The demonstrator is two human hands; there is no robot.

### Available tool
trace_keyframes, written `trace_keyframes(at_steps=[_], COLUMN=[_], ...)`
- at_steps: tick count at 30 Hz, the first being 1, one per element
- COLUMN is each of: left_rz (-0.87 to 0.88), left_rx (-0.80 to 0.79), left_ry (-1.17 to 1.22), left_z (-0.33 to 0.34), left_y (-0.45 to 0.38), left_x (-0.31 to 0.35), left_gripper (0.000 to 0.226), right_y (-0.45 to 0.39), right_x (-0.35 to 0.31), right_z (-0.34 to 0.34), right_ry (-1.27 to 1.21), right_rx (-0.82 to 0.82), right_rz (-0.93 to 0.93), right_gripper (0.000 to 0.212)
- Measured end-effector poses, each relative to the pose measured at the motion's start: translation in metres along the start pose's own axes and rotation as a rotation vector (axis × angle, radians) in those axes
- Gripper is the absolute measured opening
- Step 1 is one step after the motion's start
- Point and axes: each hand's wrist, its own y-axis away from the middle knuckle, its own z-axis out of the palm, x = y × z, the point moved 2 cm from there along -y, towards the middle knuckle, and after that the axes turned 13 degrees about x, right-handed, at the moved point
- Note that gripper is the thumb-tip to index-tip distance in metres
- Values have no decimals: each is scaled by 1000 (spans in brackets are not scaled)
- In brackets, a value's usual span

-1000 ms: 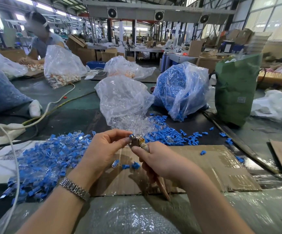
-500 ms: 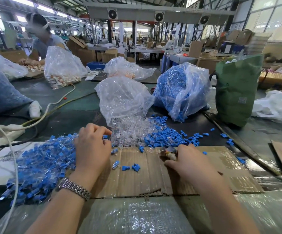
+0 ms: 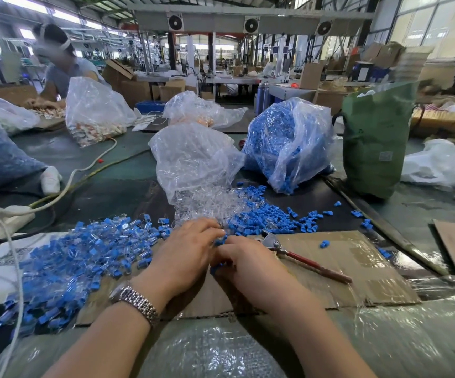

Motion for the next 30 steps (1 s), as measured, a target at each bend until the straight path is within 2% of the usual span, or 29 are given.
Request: trace_keyframes(at_steps=[5,8,12,19,23,27,30], left_rz=[-6,-69,-140,-177,-182,-293,-418], left_rx=[33,45,62,96,98,183,176], left_ry=[90,156,221,264,266,434,609], left_z=[-7,-11,-16,-18,-18,-23,-26], left_y=[9,10,11,10,9,7,7], left_x=[3,3,3,3,5,6,0], left_gripper=[30,24,17,26,22,22,22], right_y=[7,10,9,8,9,8,9], right_x=[7,9,12,17,21,24,25], right_z=[2,2,0,-6,-8,-9,-10], right_ry=[-16,-51,-114,-227,-234,-319,-470], right_rx=[59,118,145,310,358,377,412], right_rz=[13,27,131,186,256,316,379], right_gripper=[14,6,7,22,15,8,14])
